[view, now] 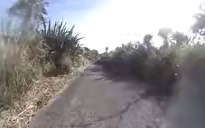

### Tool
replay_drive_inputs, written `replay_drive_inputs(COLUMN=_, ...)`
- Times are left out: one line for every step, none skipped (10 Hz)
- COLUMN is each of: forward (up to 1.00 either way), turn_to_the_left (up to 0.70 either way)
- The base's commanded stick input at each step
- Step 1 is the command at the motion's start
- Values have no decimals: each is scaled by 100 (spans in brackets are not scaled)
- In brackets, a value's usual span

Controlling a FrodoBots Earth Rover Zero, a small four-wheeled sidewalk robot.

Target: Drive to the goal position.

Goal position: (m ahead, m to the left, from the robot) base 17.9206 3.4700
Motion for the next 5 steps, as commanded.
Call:
replay_drive_inputs(forward=45, turn_to_the_left=0)
replay_drive_inputs(forward=45, turn_to_the_left=0)
replay_drive_inputs(forward=45, turn_to_the_left=0)
replay_drive_inputs(forward=45, turn_to_the_left=0)
replay_drive_inputs(forward=45, turn_to_the_left=0)
